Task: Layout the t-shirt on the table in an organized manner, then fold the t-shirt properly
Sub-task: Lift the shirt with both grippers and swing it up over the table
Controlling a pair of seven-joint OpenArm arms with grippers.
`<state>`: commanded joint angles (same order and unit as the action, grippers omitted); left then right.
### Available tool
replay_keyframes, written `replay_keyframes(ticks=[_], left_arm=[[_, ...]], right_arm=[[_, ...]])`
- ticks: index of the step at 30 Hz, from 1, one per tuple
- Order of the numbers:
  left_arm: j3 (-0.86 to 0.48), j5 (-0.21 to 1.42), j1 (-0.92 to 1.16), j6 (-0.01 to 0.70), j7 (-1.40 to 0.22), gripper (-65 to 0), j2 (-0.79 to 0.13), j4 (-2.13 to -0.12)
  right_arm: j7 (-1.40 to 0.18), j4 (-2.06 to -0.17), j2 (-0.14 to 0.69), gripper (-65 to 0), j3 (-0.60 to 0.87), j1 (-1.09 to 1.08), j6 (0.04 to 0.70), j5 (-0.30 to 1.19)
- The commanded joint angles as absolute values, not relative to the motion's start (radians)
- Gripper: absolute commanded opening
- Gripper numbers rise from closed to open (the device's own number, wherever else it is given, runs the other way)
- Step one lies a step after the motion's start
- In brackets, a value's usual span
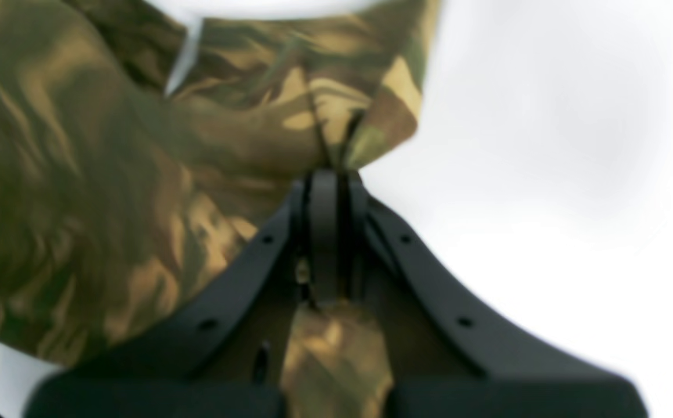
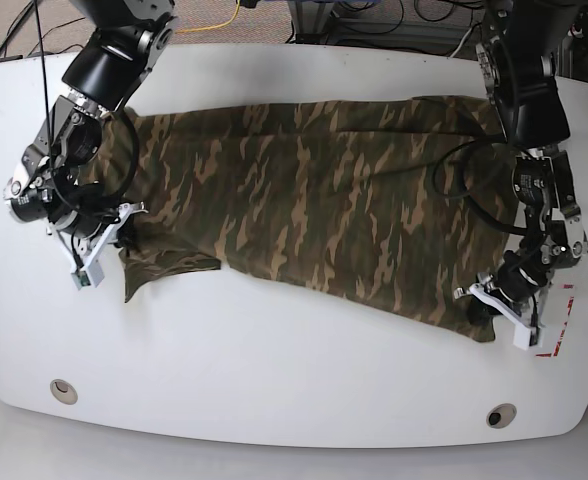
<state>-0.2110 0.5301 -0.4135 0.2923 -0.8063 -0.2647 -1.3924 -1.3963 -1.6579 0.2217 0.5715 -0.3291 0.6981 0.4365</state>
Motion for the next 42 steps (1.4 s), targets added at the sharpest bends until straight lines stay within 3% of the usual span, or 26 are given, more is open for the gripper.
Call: replay_keyframes(ticks=[7, 14, 18, 26, 33, 42], left_arm=[[-0.214, 0.619, -0.513, 0.291, -0.895, -64.6, -0.3, -1.583], [-0.271, 0.622, -0.766, 0.289, -1.023, -64.6, -0.292, -1.725], [-0.271, 0.622, -0.96, 0.289, -1.04, -64.6, -0.292, -1.721], [-0.248, 0.622, -1.349, 0.288, -1.038, -64.6, -0.291, -1.515], [-0.252, 0.627, -1.554, 0.288, -1.036, -64.6, -0.285, -1.354], [-0.255, 0.665, -1.552, 0.288, -1.041, -64.6, -0.263, -1.343]], right_arm=[[-1.396, -1.639, 0.277, -65.0, 0.532, -0.499, 0.698, 0.437], [-1.396, -1.455, 0.361, -65.0, 0.41, -0.835, 0.698, 0.437], [-1.396, -1.3, 0.401, -65.0, 0.312, -1.093, 0.698, 0.437], [-1.36, -0.98, 0.424, -65.0, 0.14, -1.559, 0.698, 0.432], [-1.356, -0.863, 0.426, -65.0, 0.077, -1.559, 0.698, 0.433], [-1.396, -0.868, 0.433, -65.0, 0.073, -1.559, 0.698, 0.435]])
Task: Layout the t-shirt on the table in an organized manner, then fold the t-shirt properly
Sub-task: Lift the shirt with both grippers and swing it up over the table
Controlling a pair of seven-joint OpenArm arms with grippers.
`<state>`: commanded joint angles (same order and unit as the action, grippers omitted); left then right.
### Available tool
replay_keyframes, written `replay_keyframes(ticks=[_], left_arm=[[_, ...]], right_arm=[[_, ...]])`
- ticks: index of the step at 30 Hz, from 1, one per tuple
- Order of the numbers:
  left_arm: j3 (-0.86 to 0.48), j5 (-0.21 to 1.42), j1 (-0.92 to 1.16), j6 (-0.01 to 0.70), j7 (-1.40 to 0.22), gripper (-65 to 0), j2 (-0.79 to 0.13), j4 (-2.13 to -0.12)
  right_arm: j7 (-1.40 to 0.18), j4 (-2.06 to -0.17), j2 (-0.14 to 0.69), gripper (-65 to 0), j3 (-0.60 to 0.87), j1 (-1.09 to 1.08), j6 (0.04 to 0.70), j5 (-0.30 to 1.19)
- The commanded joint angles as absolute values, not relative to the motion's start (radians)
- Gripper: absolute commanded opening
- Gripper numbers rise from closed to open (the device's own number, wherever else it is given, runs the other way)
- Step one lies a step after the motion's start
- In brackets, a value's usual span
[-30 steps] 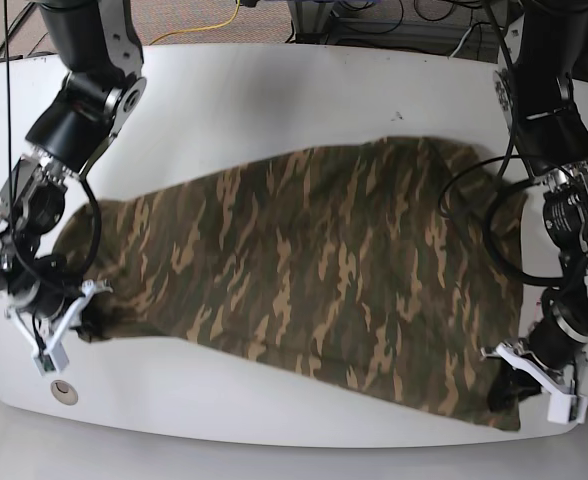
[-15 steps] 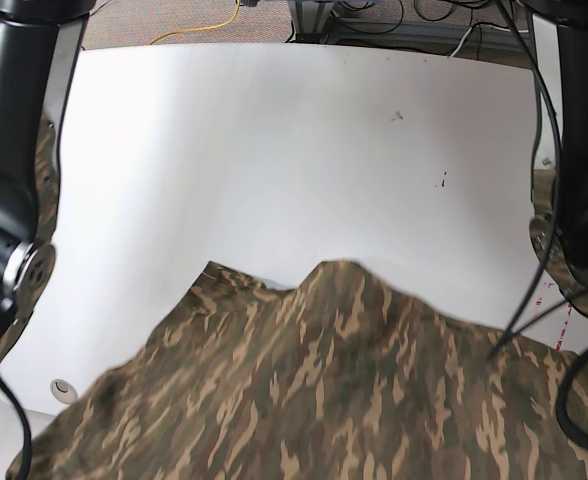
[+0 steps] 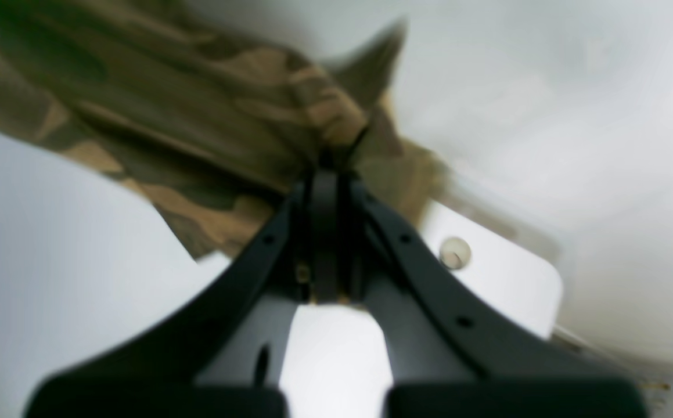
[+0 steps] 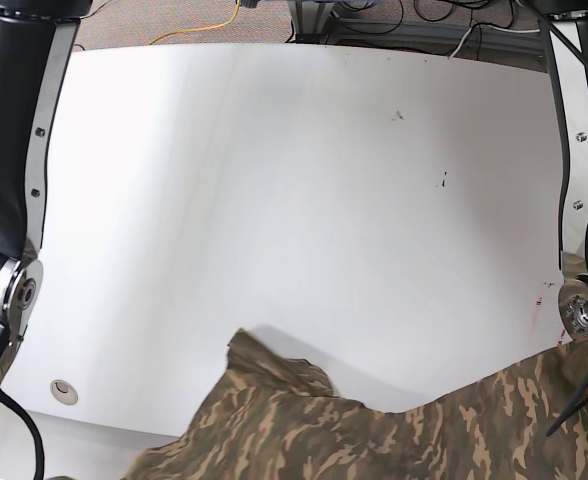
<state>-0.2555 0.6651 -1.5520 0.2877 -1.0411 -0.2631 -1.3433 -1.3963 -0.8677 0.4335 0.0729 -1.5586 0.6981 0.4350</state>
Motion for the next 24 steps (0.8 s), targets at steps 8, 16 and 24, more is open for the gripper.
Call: replay_keyframes(ticks=[8, 16, 24], left_arm=[[-0.255, 0.727, -1.417, 0.288, -1.043, -64.6, -0.268, -1.399], [-0.255, 0.727, -1.33, 0.288, -1.043, -64.6, -0.271, -1.472], [-0.251, 0.733, -1.256, 0.291, -1.043, -64.4, -0.3, -1.518]], right_arm=[[-1.396, -0.951, 0.479, -65.0, 0.074, -1.559, 0.698, 0.437], [-1.396, -1.029, 0.503, -65.0, 0.076, -1.559, 0.698, 0.461], [-1.396, -1.036, 0.542, -65.0, 0.076, -1.559, 0.698, 0.588]])
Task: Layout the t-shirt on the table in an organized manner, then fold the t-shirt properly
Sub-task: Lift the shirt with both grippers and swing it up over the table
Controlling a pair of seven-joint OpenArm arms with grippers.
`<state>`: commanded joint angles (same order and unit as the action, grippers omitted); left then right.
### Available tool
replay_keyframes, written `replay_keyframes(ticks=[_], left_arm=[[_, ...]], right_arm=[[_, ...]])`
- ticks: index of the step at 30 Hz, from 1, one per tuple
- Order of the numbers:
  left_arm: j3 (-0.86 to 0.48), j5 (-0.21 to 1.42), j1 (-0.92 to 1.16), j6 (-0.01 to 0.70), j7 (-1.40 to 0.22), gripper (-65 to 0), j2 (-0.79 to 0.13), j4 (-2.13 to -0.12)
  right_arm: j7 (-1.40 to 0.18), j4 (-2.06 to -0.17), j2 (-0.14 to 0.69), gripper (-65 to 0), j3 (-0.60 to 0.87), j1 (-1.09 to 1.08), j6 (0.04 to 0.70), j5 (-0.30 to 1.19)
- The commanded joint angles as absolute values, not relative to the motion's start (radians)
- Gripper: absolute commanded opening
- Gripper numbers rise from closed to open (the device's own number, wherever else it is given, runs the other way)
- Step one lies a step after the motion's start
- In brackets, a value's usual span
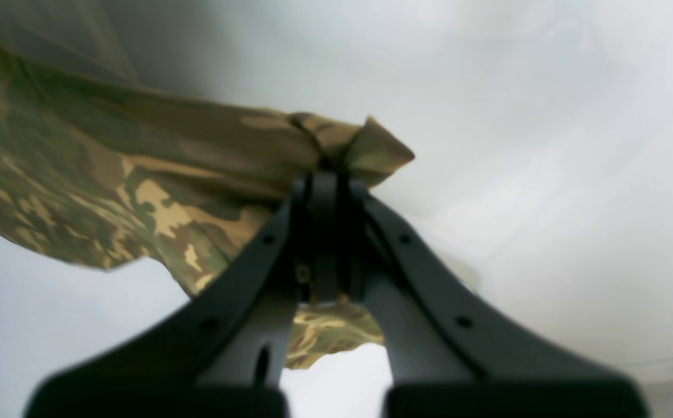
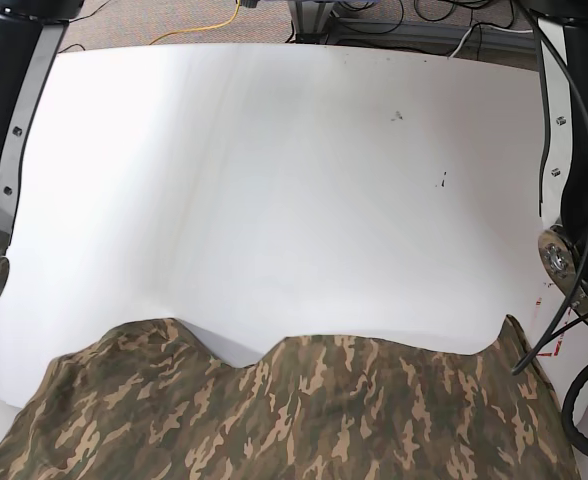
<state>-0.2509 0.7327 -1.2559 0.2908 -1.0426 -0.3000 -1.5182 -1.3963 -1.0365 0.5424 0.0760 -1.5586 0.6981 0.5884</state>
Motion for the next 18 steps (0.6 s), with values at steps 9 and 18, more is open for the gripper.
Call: replay_keyframes(ticks=[9, 18], left_arm=[[-0.255, 0.754, -1.093, 0.292, -1.043, -64.4, -0.329, -1.596], [-0.291, 0.763, -0.84, 0.294, -1.043, -64.3, -0.346, -1.707]], right_arm=[[-1.396, -1.035, 0.625, -65.0, 0.076, -1.423, 0.698, 0.825], [-1.396, -1.038, 0.687, -65.0, 0.229, -1.125, 0.698, 0.977]])
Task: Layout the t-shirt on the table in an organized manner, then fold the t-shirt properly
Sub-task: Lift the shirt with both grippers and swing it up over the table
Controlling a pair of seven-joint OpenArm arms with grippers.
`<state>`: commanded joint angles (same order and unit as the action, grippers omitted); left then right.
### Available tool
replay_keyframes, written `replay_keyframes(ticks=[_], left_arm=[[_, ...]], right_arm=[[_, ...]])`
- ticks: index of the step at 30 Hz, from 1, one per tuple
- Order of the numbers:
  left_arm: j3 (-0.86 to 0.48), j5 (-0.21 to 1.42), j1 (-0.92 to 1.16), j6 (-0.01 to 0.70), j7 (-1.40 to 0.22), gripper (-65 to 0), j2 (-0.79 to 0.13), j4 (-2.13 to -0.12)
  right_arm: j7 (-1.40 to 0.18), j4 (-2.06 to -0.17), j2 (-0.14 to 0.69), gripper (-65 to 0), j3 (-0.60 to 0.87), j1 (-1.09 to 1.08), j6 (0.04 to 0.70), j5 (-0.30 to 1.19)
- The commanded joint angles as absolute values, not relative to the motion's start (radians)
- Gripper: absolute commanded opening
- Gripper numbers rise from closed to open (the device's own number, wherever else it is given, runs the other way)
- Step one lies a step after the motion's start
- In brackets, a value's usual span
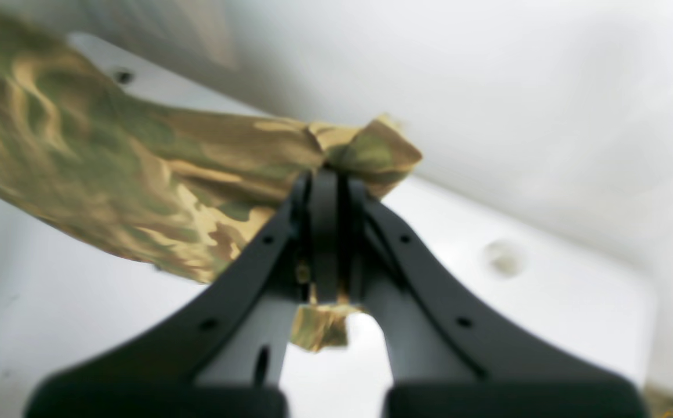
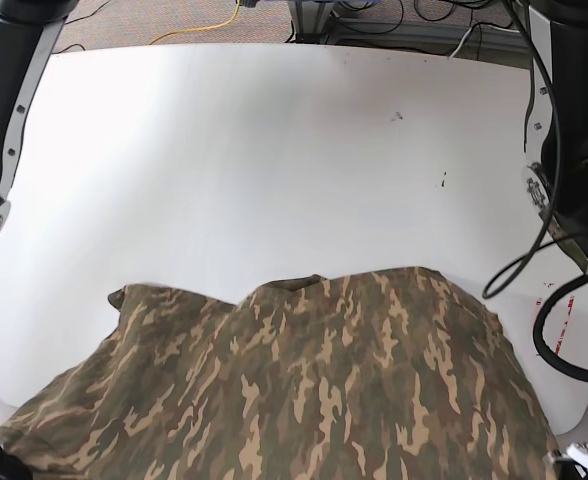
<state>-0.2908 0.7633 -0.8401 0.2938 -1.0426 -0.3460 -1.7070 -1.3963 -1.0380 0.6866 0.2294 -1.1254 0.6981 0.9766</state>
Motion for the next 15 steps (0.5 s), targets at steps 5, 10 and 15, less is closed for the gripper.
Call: replay_keyframes(ticks=[5, 10, 15], left_arm=[[-0.3, 0.763, -0.691, 0.355, -1.043, -64.4, -0.349, -1.773], [-0.302, 0.763, -0.536, 0.375, -1.043, -64.4, -0.346, -1.83], [-0.302, 0.777, -0.381, 0.377, -1.043, -64.4, -0.343, -1.871]], right_arm=[[-1.396, -1.04, 0.687, -65.0, 0.314, -0.926, 0.698, 1.026], [-1.396, -1.04, 0.68, -65.0, 0.377, -0.737, 0.698, 1.106], [-1.396, -1.044, 0.679, -65.0, 0.415, -0.567, 0.698, 1.214]])
